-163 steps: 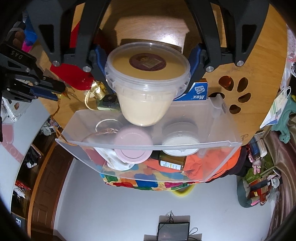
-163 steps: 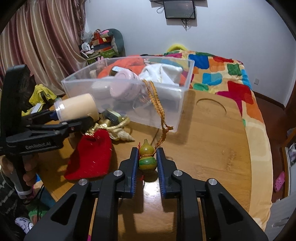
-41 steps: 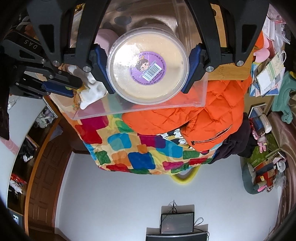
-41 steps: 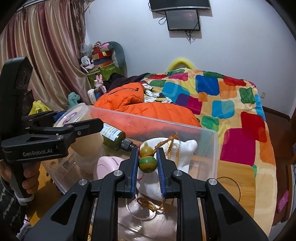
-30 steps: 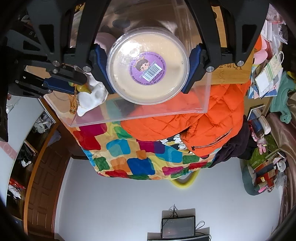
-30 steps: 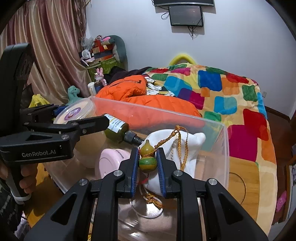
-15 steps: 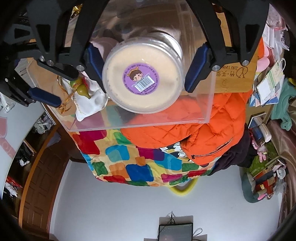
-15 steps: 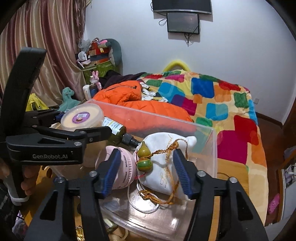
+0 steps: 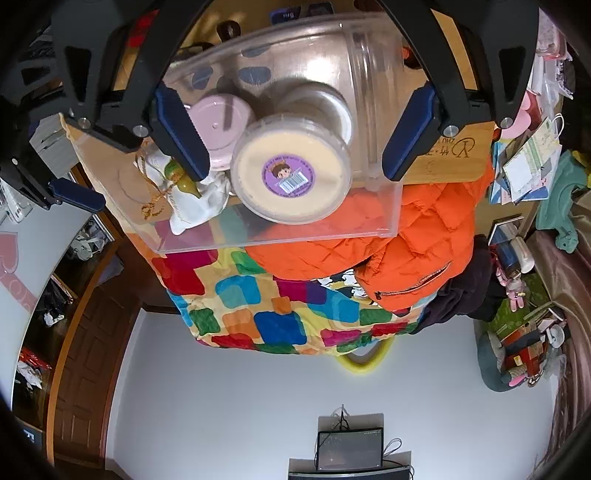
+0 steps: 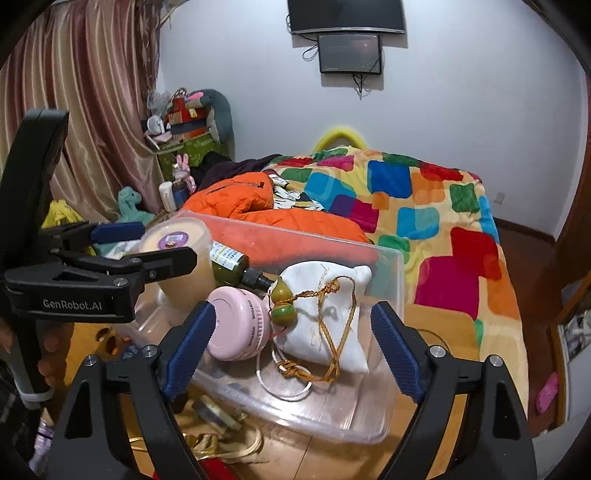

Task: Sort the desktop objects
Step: 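Open both tools to release the gourd charm and cream jar into the box, then grasp the red velvet pouch with the right tool while the left tool grasps the blue Max box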

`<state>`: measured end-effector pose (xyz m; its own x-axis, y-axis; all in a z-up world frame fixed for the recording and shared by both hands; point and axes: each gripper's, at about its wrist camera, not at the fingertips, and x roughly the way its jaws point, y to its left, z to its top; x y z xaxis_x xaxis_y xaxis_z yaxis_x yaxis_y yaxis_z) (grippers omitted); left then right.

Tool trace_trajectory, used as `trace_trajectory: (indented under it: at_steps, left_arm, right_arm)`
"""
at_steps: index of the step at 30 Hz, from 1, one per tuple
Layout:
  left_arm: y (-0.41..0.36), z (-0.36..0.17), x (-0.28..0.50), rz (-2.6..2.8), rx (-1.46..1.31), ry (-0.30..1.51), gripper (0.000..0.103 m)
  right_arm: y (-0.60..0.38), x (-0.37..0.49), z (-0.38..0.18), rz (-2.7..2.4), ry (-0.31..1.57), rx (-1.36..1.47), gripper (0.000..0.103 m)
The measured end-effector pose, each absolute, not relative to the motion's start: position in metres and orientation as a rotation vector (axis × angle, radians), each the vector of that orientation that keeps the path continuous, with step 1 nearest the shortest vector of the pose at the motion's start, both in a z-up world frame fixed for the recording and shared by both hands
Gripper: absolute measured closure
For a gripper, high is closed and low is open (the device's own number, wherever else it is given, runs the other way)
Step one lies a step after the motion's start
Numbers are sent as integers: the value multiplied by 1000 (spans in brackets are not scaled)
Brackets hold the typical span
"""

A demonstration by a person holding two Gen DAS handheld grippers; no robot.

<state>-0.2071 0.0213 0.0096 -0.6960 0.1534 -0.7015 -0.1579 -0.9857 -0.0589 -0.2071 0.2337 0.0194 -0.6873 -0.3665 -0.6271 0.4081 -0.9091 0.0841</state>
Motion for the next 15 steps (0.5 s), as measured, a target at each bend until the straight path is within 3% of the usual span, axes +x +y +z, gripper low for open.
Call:
trace_trajectory:
  at_steps: [15]
  left_arm:
    - [21,24,-167,2787,-1074,44,7]
  right_arm:
    - [233,-170,30,-2573,108,918,18]
